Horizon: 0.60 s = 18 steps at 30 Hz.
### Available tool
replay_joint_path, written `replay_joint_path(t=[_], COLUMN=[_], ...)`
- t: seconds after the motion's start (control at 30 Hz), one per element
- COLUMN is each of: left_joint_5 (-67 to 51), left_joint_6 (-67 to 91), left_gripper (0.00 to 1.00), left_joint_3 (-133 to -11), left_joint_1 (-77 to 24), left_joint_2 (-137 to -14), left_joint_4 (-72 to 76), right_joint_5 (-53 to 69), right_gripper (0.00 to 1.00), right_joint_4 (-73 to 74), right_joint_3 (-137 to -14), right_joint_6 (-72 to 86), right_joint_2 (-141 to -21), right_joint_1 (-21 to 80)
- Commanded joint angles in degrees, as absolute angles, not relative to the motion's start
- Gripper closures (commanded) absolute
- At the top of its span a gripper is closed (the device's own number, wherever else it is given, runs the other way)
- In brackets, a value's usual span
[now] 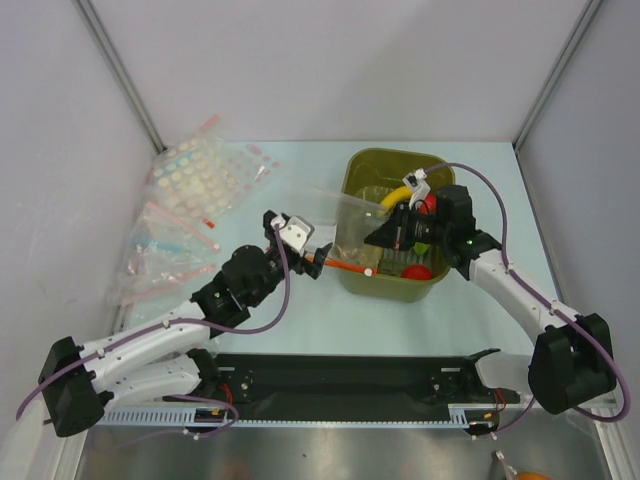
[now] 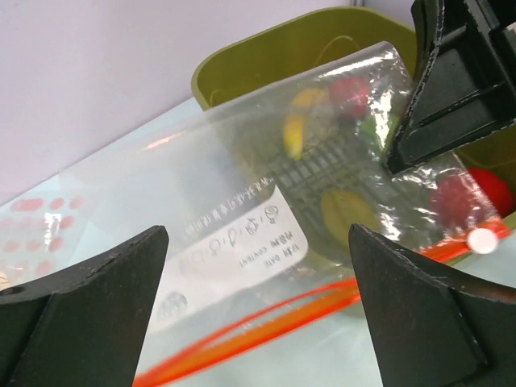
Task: Place the food in the zip-top bag and seal the zipper
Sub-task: Open the zipper of the food storage bag at the center of the board.
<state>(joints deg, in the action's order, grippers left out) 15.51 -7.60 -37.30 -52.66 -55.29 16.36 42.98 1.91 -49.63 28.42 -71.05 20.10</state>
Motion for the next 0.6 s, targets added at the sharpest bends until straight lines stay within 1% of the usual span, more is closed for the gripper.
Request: replay_joint_path(t=[0.0,0.17,0.3,0.4,0.57], left_joint_5=[16.7,18.2,18.2,17.4,16.9], left_joint_6=[-17.4,-21.1,-21.2,-21.5,-23.5], left_gripper=[0.0,0.01,0.04,0.04,0.04], left_joint_3=[-36.4,-37.6,-41.0,-42.5,-41.8], left_joint_1=[-53.3,-53.4,-53.7,-55.6,-57.6], left_joint_2=[-54.1,-57.6,-60.6,-60.2,-58.3], left_joint_4=[19.6,16.9,11.4,8.3,7.9], right_joint_5=[45.2,43.7,42.5,40.4,38.6], right_gripper=[0.94,0.94,0.94,0.94,0.94], right_joint_4=[4.2,5.9,7.3,8.9,9.6], right_joint_3=[-53.3,-53.8,-54.1,-54.5,-54.7], right_joint_6=[27.1,25.8,24.8,23.8,22.9], right_joint_2=[-71.7,-72.0,-72.0,-71.8,-71.9], right_joint_1=[19.7,18.9,18.5,18.4,17.9])
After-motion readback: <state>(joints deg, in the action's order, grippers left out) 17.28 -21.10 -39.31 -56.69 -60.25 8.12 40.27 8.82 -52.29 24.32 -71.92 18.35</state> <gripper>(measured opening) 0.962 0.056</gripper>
